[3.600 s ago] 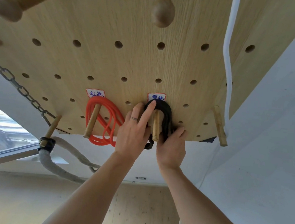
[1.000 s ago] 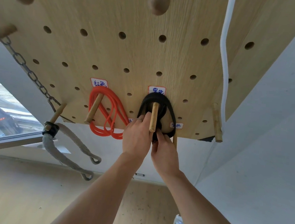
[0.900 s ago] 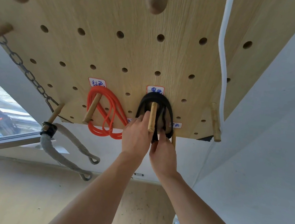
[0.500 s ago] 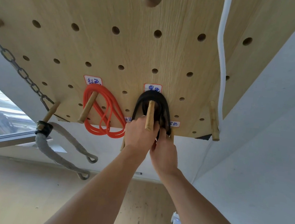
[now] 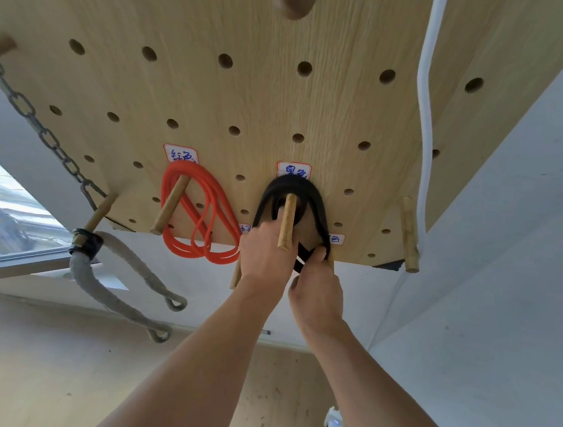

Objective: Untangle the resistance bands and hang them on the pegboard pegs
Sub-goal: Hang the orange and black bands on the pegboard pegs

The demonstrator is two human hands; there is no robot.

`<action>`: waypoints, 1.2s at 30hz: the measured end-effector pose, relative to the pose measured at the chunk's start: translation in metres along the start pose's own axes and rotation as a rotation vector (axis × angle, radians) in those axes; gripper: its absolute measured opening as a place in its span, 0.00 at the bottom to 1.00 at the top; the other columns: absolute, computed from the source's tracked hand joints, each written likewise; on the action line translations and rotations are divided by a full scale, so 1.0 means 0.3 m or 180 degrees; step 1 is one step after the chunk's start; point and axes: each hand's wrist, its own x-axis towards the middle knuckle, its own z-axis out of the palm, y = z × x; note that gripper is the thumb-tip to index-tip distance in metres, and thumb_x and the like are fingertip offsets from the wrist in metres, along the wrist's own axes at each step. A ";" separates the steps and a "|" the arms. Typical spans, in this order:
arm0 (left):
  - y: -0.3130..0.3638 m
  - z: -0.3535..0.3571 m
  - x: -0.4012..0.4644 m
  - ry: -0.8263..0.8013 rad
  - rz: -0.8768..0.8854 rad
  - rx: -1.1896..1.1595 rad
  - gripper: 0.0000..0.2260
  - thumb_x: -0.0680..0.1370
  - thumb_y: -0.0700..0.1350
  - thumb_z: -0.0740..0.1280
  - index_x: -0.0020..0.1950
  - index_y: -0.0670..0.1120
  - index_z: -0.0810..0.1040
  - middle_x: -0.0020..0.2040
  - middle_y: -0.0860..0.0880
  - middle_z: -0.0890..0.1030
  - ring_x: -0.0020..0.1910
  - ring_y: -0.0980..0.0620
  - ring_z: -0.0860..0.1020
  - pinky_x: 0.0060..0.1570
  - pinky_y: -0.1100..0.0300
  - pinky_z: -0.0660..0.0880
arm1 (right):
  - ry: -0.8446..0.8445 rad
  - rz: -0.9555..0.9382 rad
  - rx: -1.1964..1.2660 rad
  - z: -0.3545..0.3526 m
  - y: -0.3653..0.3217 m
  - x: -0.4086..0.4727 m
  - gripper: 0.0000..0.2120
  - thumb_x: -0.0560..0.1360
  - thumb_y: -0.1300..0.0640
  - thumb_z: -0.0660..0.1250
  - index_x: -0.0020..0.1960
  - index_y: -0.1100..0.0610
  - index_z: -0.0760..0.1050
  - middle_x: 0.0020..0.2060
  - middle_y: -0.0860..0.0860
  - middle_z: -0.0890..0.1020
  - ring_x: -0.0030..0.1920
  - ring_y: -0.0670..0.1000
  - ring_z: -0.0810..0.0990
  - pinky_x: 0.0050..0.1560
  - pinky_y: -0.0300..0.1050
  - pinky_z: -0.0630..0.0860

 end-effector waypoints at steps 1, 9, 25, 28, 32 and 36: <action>-0.007 0.000 0.000 0.0020 0.0044 0.0020 0.08 0.83 0.42 0.61 0.60 0.44 0.76 0.34 0.50 0.75 0.32 0.47 0.79 0.37 0.56 0.77 | -0.0042 0.0039 0.0007 -0.010 0.000 0.005 0.25 0.81 0.61 0.66 0.74 0.62 0.62 0.56 0.55 0.83 0.53 0.57 0.85 0.52 0.48 0.82; 0.003 0.010 0.000 0.0074 0.0042 -0.0061 0.08 0.83 0.43 0.60 0.59 0.45 0.77 0.33 0.51 0.76 0.32 0.47 0.81 0.41 0.50 0.81 | -0.0444 -0.0154 -0.0527 0.010 -0.004 0.017 0.20 0.82 0.59 0.63 0.72 0.59 0.65 0.57 0.56 0.82 0.51 0.56 0.85 0.48 0.47 0.81; 0.021 0.001 -0.016 0.0036 0.0056 -0.0375 0.08 0.83 0.45 0.60 0.58 0.43 0.75 0.37 0.49 0.79 0.33 0.46 0.81 0.40 0.49 0.81 | -0.0913 -0.0312 -0.0840 0.017 -0.015 0.016 0.19 0.75 0.70 0.71 0.50 0.83 0.64 0.53 0.61 0.78 0.58 0.56 0.80 0.56 0.45 0.77; 0.023 -0.002 -0.031 0.0023 0.0257 -0.0648 0.09 0.83 0.45 0.62 0.60 0.42 0.73 0.40 0.45 0.83 0.35 0.44 0.82 0.38 0.49 0.82 | -0.0521 0.0433 0.0697 0.001 -0.023 0.007 0.16 0.81 0.59 0.64 0.60 0.72 0.68 0.50 0.56 0.77 0.54 0.52 0.77 0.47 0.41 0.75; -0.006 0.020 -0.052 0.0247 0.0565 -0.0721 0.15 0.81 0.48 0.64 0.63 0.42 0.71 0.35 0.49 0.80 0.30 0.46 0.80 0.33 0.50 0.81 | -0.0223 -0.0141 0.0539 0.043 0.000 0.007 0.16 0.81 0.54 0.65 0.67 0.56 0.71 0.55 0.50 0.80 0.53 0.53 0.81 0.51 0.50 0.80; -0.027 0.025 -0.055 0.0621 0.0703 -0.0611 0.20 0.81 0.55 0.56 0.61 0.41 0.74 0.30 0.55 0.72 0.24 0.48 0.76 0.25 0.54 0.77 | 0.0490 -0.0253 0.0692 -0.012 0.020 -0.030 0.12 0.78 0.62 0.69 0.61 0.59 0.72 0.52 0.53 0.81 0.45 0.51 0.81 0.43 0.42 0.77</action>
